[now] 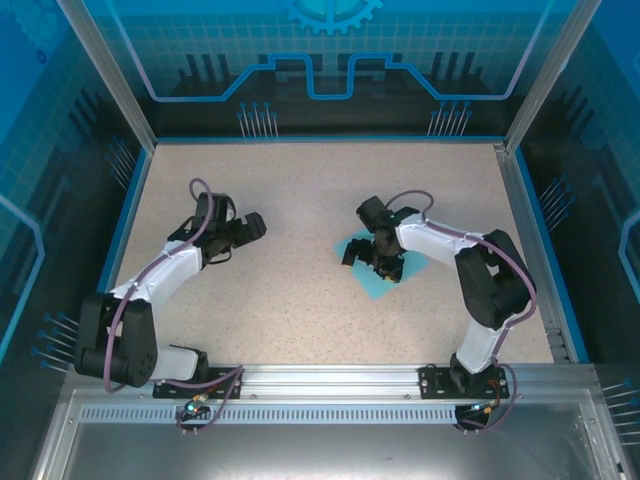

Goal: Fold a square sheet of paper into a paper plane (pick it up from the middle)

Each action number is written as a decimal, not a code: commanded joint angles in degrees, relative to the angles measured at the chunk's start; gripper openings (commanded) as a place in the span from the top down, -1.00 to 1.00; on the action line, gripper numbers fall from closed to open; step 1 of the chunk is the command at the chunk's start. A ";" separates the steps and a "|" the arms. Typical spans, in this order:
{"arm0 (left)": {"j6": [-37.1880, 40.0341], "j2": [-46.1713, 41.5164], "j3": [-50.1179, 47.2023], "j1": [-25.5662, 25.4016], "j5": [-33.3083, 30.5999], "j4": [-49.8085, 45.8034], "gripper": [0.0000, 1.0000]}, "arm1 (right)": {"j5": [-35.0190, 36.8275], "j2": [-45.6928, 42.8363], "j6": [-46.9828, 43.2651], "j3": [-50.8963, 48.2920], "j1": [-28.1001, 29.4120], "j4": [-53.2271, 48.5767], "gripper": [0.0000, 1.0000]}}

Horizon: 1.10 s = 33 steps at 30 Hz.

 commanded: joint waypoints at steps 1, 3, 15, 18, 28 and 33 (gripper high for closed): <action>-2.28 1.14 1.87 -2.03 1.69 1.24 -0.97 | 2.26 -3.44 -5.83 2.88 -4.58 -3.28 -0.99; -2.88 1.81 1.80 -3.17 2.09 1.75 -0.97 | -0.08 -2.17 -8.22 3.28 -8.00 -2.22 -0.99; -5.26 4.47 3.49 -8.08 2.42 2.83 -0.97 | 1.34 6.31 -7.02 5.20 -15.28 -1.91 -0.99; -5.36 4.73 3.58 -8.53 2.53 3.08 -0.97 | 0.88 5.79 -5.05 2.46 -15.14 -1.84 -0.99; -4.87 5.65 5.44 -8.89 3.17 3.14 -0.97 | -4.51 -6.44 5.49 -12.07 -9.75 1.32 -0.98; -5.75 6.36 5.34 -8.89 4.02 3.69 -0.97 | -3.25 -9.59 6.73 -14.12 -4.89 0.65 -0.99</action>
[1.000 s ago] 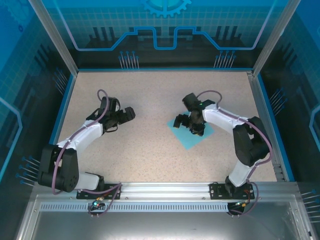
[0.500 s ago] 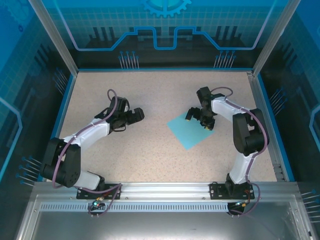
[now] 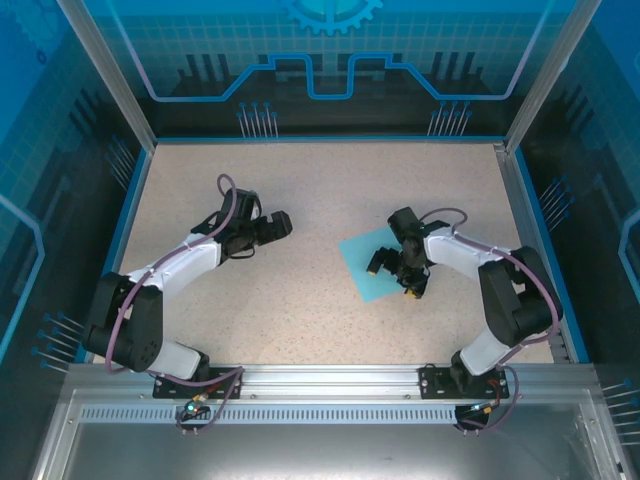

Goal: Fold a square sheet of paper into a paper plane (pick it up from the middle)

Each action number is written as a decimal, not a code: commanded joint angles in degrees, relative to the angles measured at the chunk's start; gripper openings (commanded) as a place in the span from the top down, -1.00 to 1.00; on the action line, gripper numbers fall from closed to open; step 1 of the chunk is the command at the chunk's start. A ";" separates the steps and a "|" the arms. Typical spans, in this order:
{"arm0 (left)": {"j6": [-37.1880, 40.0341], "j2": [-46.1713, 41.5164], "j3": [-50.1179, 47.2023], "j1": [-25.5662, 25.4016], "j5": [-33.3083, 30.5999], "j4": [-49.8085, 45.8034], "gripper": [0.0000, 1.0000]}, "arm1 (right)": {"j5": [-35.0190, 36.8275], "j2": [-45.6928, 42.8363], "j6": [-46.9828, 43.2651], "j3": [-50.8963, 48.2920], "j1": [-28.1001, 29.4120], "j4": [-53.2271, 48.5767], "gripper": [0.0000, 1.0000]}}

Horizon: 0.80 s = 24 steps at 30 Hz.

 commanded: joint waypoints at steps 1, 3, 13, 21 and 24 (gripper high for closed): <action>-2.12 1.11 1.25 -0.47 1.88 0.89 -0.97 | 0.24 -0.87 0.17 1.38 1.97 -2.78 -0.98; -3.15 1.37 0.98 -0.47 3.07 1.38 -0.97 | 3.96 -1.58 -4.16 4.85 2.67 -6.03 -0.97; -6.29 0.54 0.10 -0.43 4.92 1.11 -0.97 | 12.11 4.12 -29.76 19.42 5.14 -16.91 -0.99; -6.94 1.26 -0.51 -0.47 5.68 1.44 -0.97 | 13.89 10.61 -36.75 24.98 6.42 -18.36 -0.99; -6.93 1.63 -0.40 -0.47 5.69 1.45 -0.97 | 13.92 14.28 -39.25 27.57 6.28 -18.32 -0.99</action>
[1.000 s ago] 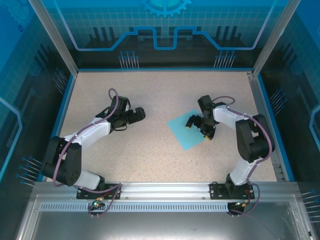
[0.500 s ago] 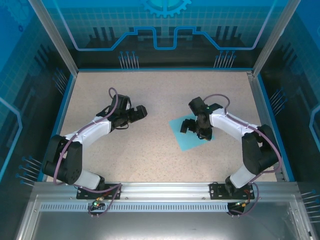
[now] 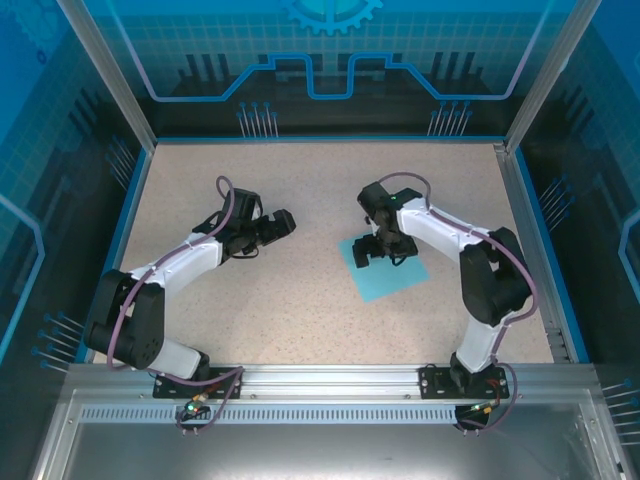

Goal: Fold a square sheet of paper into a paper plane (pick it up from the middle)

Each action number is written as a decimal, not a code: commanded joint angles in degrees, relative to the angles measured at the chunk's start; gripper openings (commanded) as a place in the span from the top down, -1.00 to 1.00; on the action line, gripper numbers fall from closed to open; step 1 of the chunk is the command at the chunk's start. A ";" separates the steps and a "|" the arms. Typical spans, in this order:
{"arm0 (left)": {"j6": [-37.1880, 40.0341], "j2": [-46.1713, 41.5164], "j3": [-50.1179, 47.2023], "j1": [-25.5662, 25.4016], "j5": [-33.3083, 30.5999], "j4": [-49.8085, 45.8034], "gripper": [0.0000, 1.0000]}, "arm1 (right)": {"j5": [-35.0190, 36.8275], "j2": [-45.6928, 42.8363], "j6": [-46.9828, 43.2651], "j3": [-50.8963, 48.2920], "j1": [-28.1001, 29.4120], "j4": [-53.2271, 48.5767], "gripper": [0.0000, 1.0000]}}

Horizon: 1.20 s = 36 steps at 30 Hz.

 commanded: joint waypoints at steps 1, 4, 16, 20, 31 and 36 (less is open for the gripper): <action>-1.05 0.82 -0.45 -0.38 1.58 0.61 -0.97 | 1.10 3.99 -5.14 3.78 0.18 -1.83 -0.99; -0.99 0.88 -0.46 -0.38 1.71 0.53 -0.97 | 0.38 7.74 -6.43 5.79 -0.60 -1.53 -0.99; -0.45 0.13 -1.24 -0.38 1.32 -0.34 -0.97 | -1.67 13.49 -5.77 5.38 -4.01 -0.18 -0.99; -0.41 0.10 -1.06 -0.38 1.18 -0.42 -0.97 | -3.39 15.15 -5.44 4.84 -3.96 -0.23 -0.99; -0.24 -0.66 -0.73 -0.38 1.05 -1.39 -0.97 | -2.85 16.88 -4.72 6.41 -3.70 -1.42 -0.82; -0.14 -1.16 -1.01 -0.38 0.83 -1.58 -0.97 | -2.81 17.06 -4.78 6.59 -3.73 -1.63 -0.63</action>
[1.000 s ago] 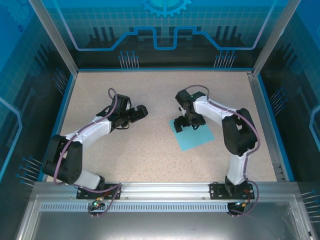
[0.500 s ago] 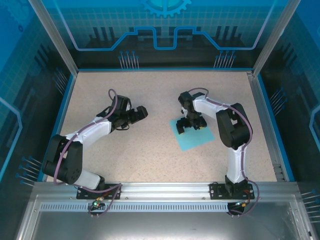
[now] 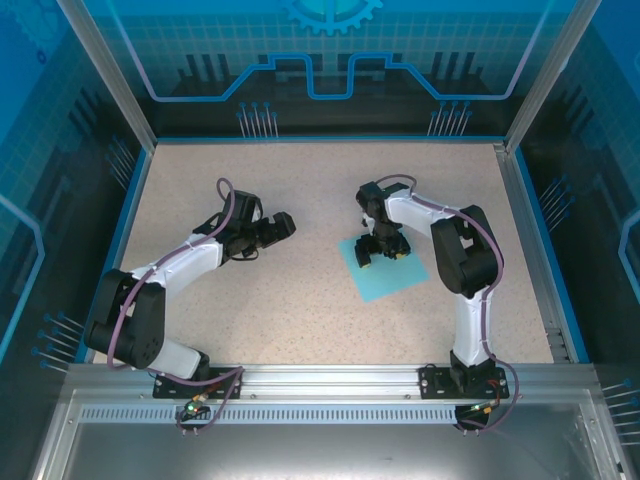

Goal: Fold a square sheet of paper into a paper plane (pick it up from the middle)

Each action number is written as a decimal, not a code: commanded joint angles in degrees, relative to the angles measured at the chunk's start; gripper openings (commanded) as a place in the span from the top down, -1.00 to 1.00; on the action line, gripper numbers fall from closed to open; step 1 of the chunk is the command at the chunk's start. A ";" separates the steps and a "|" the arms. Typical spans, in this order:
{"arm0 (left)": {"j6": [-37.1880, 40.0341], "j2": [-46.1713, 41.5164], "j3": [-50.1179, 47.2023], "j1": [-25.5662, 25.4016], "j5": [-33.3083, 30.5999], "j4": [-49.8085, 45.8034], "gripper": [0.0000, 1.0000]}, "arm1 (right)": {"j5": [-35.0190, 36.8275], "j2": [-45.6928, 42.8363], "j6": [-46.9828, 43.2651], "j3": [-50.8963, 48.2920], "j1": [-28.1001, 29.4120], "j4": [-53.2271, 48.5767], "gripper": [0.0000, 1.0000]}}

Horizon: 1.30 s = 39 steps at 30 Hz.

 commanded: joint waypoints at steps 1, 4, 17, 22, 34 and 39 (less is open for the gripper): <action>-0.13 -1.26 -0.28 -0.38 0.44 -1.33 -0.97 | -0.73 2.99 0.10 -0.25 0.00 -0.76 -0.60; -0.14 -1.30 -0.45 -0.39 0.44 -1.46 -0.97 | -0.64 2.81 0.18 -0.47 0.02 -0.60 -0.51; -0.17 -1.74 -1.29 -0.38 0.35 -1.38 -0.97 | -4.17 2.42 5.18 -1.88 3.13 -0.37 -0.33; -0.27 -1.46 -1.57 -0.38 0.34 -1.02 -0.97 | -5.51 -0.60 12.53 -2.95 8.63 0.00 -0.26; -0.12 -1.46 -2.11 -0.38 0.18 -1.01 -0.97 | -0.10 -6.33 7.05 -2.10 9.31 0.09 -0.91; -0.43 -1.07 -2.12 -0.38 0.28 -0.86 -0.97 | -0.64 -3.40 3.62 -2.29 8.74 0.28 -0.99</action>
